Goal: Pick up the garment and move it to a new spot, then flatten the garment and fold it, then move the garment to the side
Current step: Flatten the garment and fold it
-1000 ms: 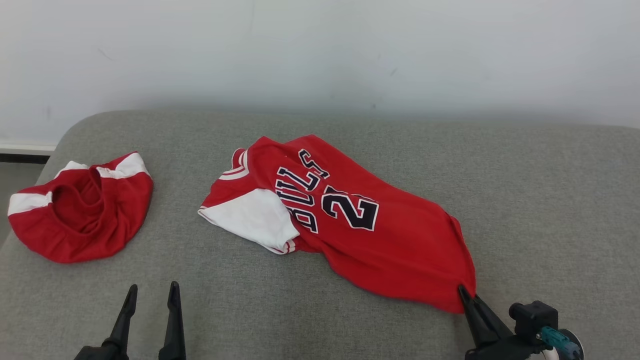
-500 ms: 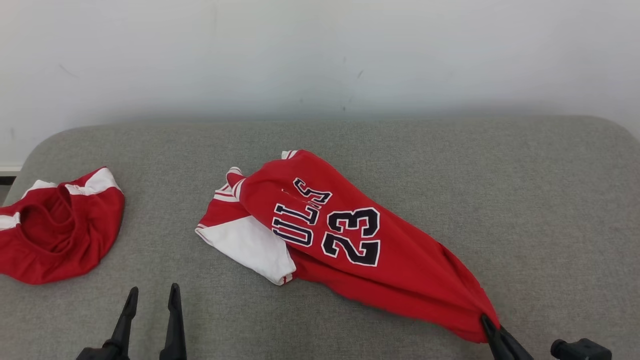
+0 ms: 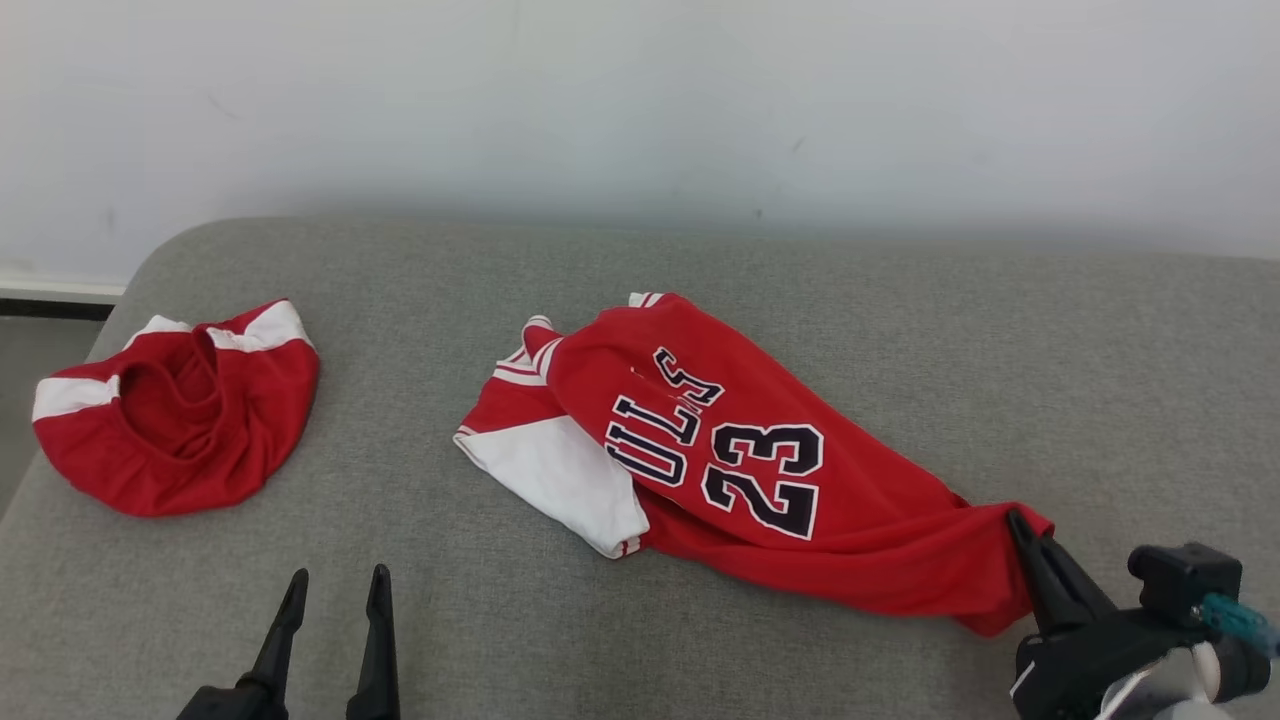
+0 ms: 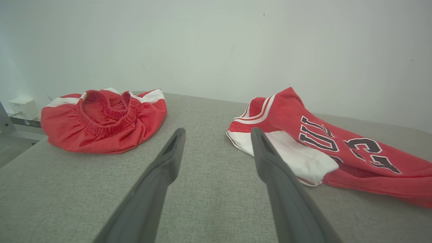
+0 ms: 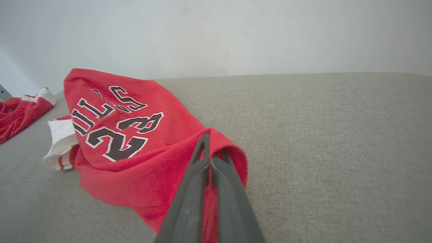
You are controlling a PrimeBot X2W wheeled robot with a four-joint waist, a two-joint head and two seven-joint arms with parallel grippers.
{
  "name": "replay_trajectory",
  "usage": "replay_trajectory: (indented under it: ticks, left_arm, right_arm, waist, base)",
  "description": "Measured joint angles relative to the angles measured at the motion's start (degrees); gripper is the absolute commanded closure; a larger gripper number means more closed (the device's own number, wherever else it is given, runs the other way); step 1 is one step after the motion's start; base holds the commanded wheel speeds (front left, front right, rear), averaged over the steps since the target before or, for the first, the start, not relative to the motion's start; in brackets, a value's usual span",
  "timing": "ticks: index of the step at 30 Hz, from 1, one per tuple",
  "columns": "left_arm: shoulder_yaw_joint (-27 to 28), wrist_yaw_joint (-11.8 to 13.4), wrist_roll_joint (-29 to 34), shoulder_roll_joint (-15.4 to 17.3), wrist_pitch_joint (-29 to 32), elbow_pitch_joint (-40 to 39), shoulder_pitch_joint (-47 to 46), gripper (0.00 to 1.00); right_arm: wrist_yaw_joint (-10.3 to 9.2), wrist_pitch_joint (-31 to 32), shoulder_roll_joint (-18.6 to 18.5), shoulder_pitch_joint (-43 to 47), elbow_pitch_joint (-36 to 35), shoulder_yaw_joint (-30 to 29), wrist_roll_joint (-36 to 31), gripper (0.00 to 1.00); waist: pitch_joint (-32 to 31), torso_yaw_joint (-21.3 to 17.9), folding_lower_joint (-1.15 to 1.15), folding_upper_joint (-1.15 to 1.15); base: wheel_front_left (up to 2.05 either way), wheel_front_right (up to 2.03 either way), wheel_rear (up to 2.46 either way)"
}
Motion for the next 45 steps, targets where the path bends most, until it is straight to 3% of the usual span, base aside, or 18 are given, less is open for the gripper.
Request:
replay_trajectory:
  ticks: [9, 10, 11, 12, 20, 30, 37, 45]
  left_arm:
    - [-1.1, 0.0, -0.6, 0.0, 0.0, 1.2, -1.3, 0.0]
    - [-1.2, 0.0, -0.6, 0.0, 0.0, 1.4, -1.5, 0.0]
    - [-1.2, 0.0, -0.6, 0.0, 0.0, 1.4, -1.7, 0.0]
    - [-1.3, 0.0, -0.7, 0.0, 0.0, 1.5, -1.8, 0.0]
    - [-0.6, 0.0, -1.0, 0.1, 0.0, 2.1, -1.8, 0.0]
    - [0.5, 0.0, -1.1, 0.4, 0.0, 1.4, -1.7, 0.0]
    - [0.8, 0.0, -1.1, 0.4, 0.0, 1.2, -1.7, 0.0]
    - [1.0, 0.0, -0.9, 0.8, 0.0, 1.1, -1.6, 0.0]
  right_arm:
    - [0.0, -3.3, -0.3, -10.9, 20.5, 0.4, 0.3, 1.0]
    - [0.01, -3.9, -0.3, -11.6, 22.5, 0.5, 0.3, 0.82]
    - [0.01, -4.5, -0.3, -12.4, 24.1, 0.8, 0.3, 0.54]
    - [0.01, -5.5, -0.2, -12.9, 25.4, 1.1, 0.3, 0.0]
    - [0.01, -10.4, -0.1, -13.4, 26.5, 4.6, 2.0, 0.0]
    - [0.01, -11.2, -0.2, -5.7, 10.9, -2.0, -0.8, 0.0]
    - [0.0, -11.3, 5.7, 2.8, -4.1, -9.6, -7.2, 0.0]
    - [0.01, -11.3, 11.0, 8.2, -11.5, -11.1, -12.3, 0.0]
  waist:
    - [1.7, 3.3, 0.0, 0.0]
    - [1.9, 3.4, 0.01, 0.0]
    - [2.1, 3.5, 0.01, 0.0]
    - [2.2, 3.5, 0.01, 0.0]
    - [1.8, 1.4, 0.0, 0.0]
    - [1.4, -2.1, 0.0, 0.0]
    - [1.2, -3.1, 0.0, 0.0]
    - [0.8, -2.6, 0.0, 0.0]
  base:
    - [0.0, 0.0, 0.0]
    - [0.0, 0.0, 0.0]
    - [0.0, 0.0, 0.0]
    - [0.0, 0.0, 0.0]
    - [0.0, 0.0, 0.0]
    - [0.0, 0.0, 0.0]
    - [0.0, 0.0, 0.0]
    - [0.0, 0.0, 0.0]
